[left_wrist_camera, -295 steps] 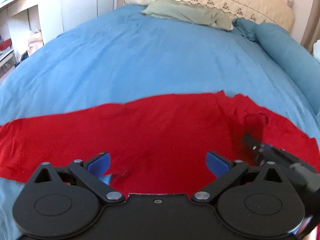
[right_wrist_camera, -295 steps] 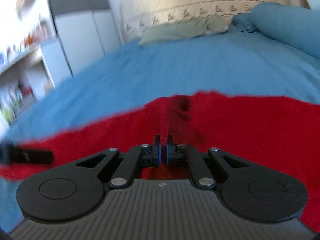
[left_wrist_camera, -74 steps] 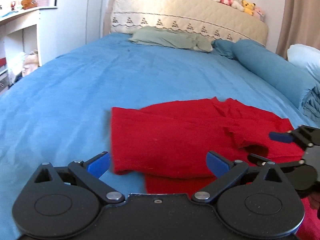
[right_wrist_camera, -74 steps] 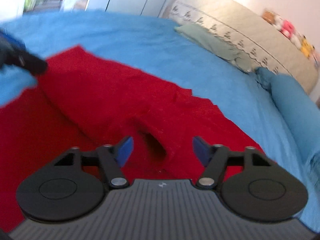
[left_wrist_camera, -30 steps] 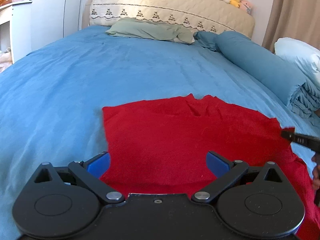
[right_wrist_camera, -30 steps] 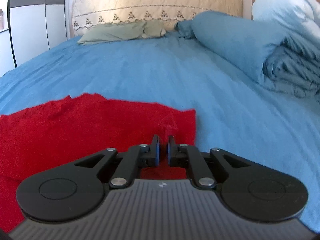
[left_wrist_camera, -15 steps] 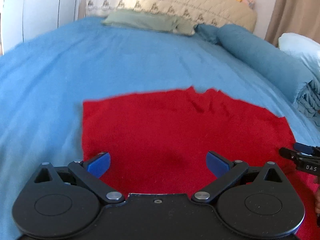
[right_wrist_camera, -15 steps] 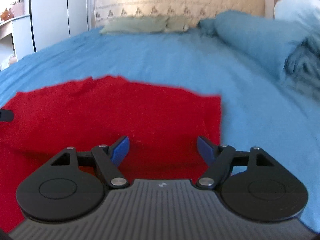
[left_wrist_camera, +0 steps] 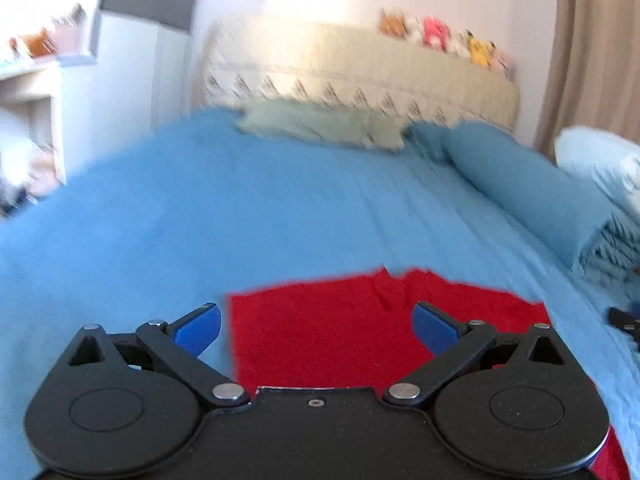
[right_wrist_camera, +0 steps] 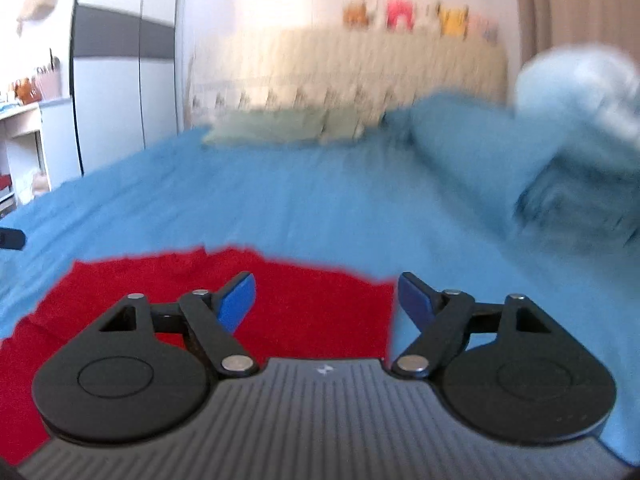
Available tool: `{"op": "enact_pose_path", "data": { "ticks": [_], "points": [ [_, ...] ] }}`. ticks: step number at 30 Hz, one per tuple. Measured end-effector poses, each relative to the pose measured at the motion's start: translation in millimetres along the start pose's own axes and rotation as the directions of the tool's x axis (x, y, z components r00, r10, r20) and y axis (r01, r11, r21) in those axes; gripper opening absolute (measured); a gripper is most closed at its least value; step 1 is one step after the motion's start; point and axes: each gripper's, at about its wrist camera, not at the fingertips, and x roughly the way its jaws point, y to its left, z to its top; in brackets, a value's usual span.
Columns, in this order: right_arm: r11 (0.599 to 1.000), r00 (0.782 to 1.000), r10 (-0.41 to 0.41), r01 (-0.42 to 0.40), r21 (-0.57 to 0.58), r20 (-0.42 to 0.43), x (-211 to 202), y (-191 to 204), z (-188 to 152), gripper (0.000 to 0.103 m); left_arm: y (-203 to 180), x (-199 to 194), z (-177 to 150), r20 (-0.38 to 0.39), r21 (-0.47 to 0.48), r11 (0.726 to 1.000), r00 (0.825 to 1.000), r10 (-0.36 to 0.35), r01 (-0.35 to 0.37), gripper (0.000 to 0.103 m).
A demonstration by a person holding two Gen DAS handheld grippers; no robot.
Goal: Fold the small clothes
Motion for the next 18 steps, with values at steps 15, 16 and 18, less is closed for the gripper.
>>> {"op": "enact_pose_path", "data": {
  "ticks": [15,16,18],
  "points": [
    [1.0,0.998,-0.001,0.001,-0.004,-0.068,-223,-16,1,0.103,-13,-193,-76,-0.095,0.044,0.994,0.99,0.105,-0.101,0.103],
    [1.0,0.996,0.004,-0.005,-0.01,-0.094,-231,-17,-10,0.103,-11,-196,-86,-0.123,0.016,0.996,0.989,0.088,-0.087,0.103],
    [1.0,0.99,-0.011,0.009,-0.02,-0.142,-245,-19,-34,0.103,-4,-203,-104,-0.166,-0.033,0.998,0.985,0.043,-0.05,0.103]
  ]
}}
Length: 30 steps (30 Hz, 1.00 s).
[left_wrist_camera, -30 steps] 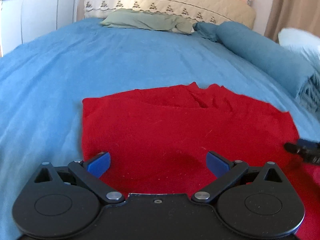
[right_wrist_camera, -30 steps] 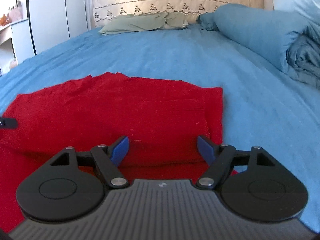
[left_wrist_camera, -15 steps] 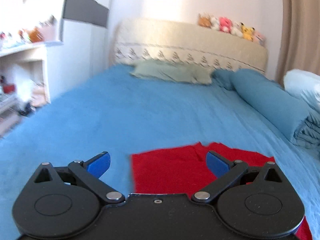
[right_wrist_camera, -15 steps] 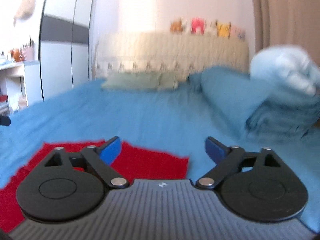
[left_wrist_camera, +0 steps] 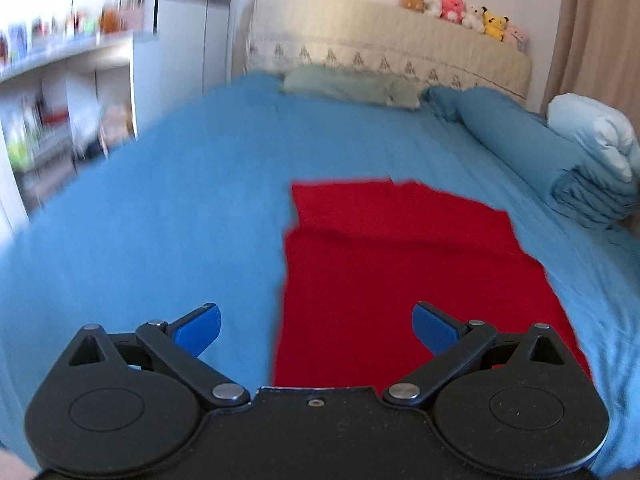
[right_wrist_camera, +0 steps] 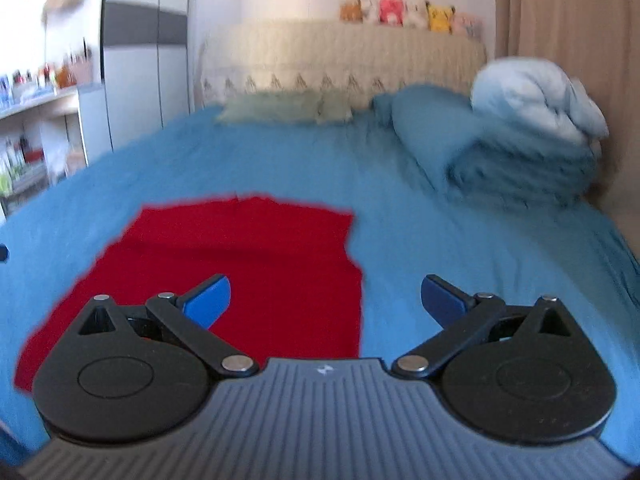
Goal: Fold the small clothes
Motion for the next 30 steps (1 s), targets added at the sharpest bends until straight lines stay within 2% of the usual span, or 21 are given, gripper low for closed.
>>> {"op": "enact_pose_path", "data": {
  "ticks": [6,8,12,15,18,19,21,30],
  "points": [
    [1.0,0.995,0.002,0.001,0.022,-0.102,-8,0,-62,0.103,-1,9,-43,-0.083,0.017,1.0,0.996,-0.016,0.018,0.102],
    [0.999,0.991,0.009,-0.002,0.051,-0.135,-5,-1,-78,0.103,1,18,-54,-0.126,0.001,0.999,0.991,-0.052,0.052,0.096],
    [0.992,0.982,0.044,-0.022,0.124,-0.182,3,-4,-105,0.103,1,27,-69,-0.172,-0.027,0.997,0.982,-0.078,0.074,0.092],
    [0.992,0.979,0.045,-0.02,0.129,-0.199,9,-3,-116,0.103,-1,30,-82,-0.169,-0.004,0.998,0.983,-0.07,0.07,0.091],
    [0.989,0.975,0.058,-0.026,0.148,-0.216,15,-5,-123,0.103,0,35,-91,-0.174,-0.015,0.997,0.982,-0.08,0.079,0.076],
    [0.986,0.973,0.067,-0.031,0.162,-0.221,17,-5,-124,0.103,1,37,-94,-0.182,-0.027,0.996,0.979,-0.089,0.086,0.067],
    [0.983,0.97,0.068,-0.026,0.181,-0.234,20,-7,-125,0.103,2,41,-97,-0.19,-0.033,0.996,0.978,-0.085,0.08,0.061],
    [0.977,0.963,0.059,-0.002,0.214,-0.263,28,-12,-128,0.103,13,40,-98,-0.18,-0.075,0.995,0.981,-0.076,0.063,0.059]
  ]
}}
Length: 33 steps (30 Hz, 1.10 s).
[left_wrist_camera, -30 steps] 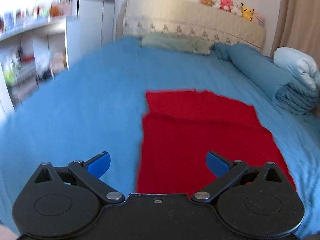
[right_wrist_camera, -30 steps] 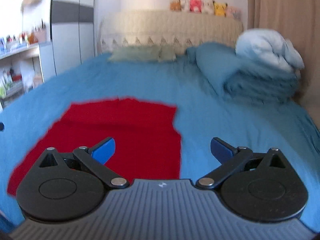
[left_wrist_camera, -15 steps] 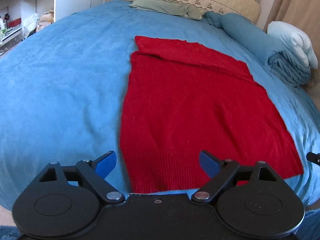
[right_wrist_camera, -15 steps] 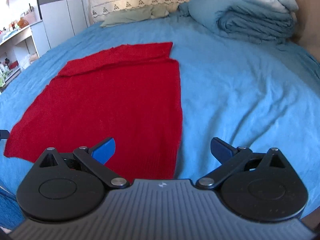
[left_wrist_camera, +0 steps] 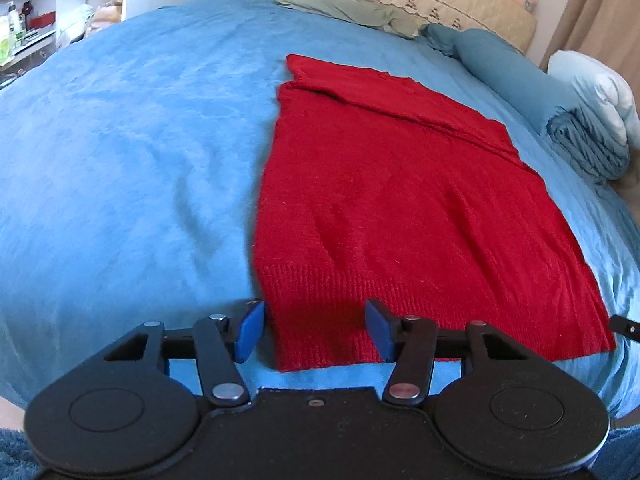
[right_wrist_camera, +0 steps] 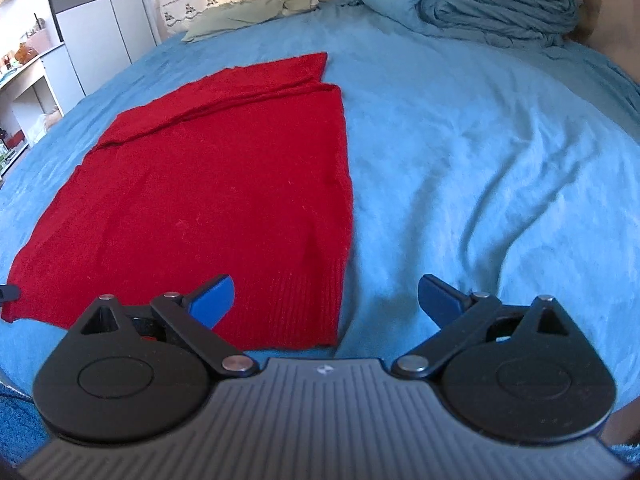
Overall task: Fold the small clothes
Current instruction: 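Grasp the sweater hem with the left gripper while the right gripper grasps it too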
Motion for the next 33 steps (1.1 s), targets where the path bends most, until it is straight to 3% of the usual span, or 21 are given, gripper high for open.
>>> {"op": "enact_pose_path", "data": {
  "ticks": [6,9,11,12,22,26,28,30,33],
  "points": [
    [1.0,0.999,0.01,-0.009,0.013,-0.037,7,-4,-3,0.103,4,6,-5,-0.03,-0.008,1.0,0.999,-0.013,0.013,0.052],
    [1.0,0.999,0.008,-0.008,-0.001,-0.043,9,0,-6,0.093,9,6,-5,-0.035,-0.041,0.999,0.999,-0.029,0.028,0.037],
    [1.0,0.999,0.017,-0.017,-0.019,-0.036,8,3,-5,0.083,14,7,-5,-0.046,-0.059,0.998,0.998,-0.034,0.031,0.02],
    [0.999,0.999,0.026,-0.027,-0.023,-0.033,7,4,-5,0.078,16,7,-5,-0.05,-0.067,0.997,0.998,-0.039,0.035,0.019],
    [1.0,0.998,0.013,-0.014,-0.024,-0.068,18,7,-7,0.074,16,7,-6,-0.049,-0.083,0.996,0.998,-0.046,0.041,0.014],
    [0.998,0.998,0.026,-0.029,-0.047,-0.058,15,12,-9,0.049,14,6,-6,-0.048,-0.08,0.996,0.998,-0.044,0.04,0.013],
    [0.998,0.998,0.029,-0.033,-0.055,-0.061,15,13,-9,0.044,13,6,-6,-0.047,-0.071,0.997,0.998,-0.043,0.039,0.01],
    [0.999,0.997,0.028,-0.031,-0.041,-0.067,17,11,-9,0.032,12,5,-6,-0.045,-0.067,0.997,0.998,-0.042,0.039,0.009],
    [0.999,0.998,0.044,-0.044,-0.008,-0.044,10,7,-4,0.024,10,-1,-2,-0.035,-0.07,0.997,0.998,-0.042,0.04,0.008]
  ]
}}
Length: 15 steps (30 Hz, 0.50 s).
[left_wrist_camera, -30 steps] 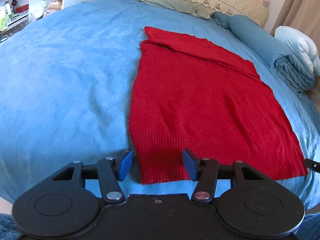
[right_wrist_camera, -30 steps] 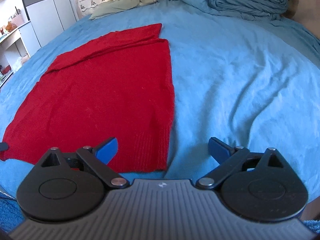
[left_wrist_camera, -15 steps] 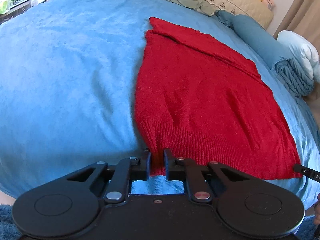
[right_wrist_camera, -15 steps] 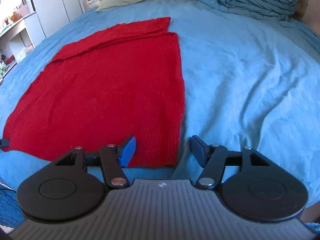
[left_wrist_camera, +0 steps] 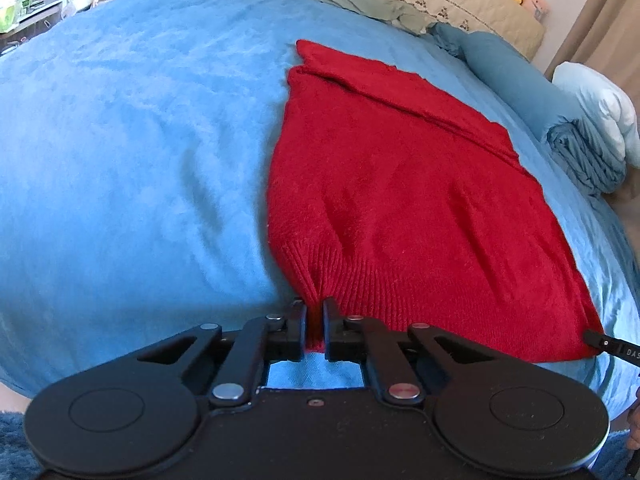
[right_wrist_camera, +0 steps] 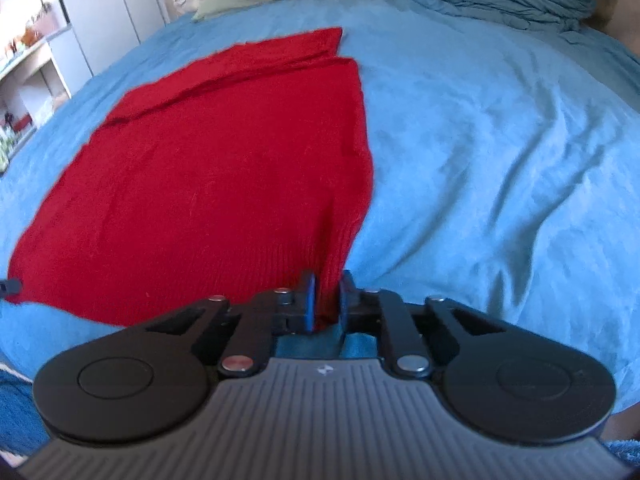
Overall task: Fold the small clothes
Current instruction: 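Grasp the sweater hem with the left gripper while the right gripper grasps it too, then lift the hem with both grippers and fold it over toward the collar, then open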
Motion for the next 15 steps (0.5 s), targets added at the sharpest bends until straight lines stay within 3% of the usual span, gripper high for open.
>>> {"op": "enact_pose_path", "data": {
  "ticks": [9,15],
  "points": [
    [0.998,0.988,0.057,-0.061,0.026,0.141,-39,-2,27,0.022,-16,-40,30,0.124,0.01,0.998,0.99,-0.07,0.069,0.007],
    [0.989,0.97,0.114,-0.132,0.071,0.213,-53,-1,68,0.022,-26,-50,70,0.198,0.022,0.993,0.974,-0.114,0.112,0.007]
  ]
}}
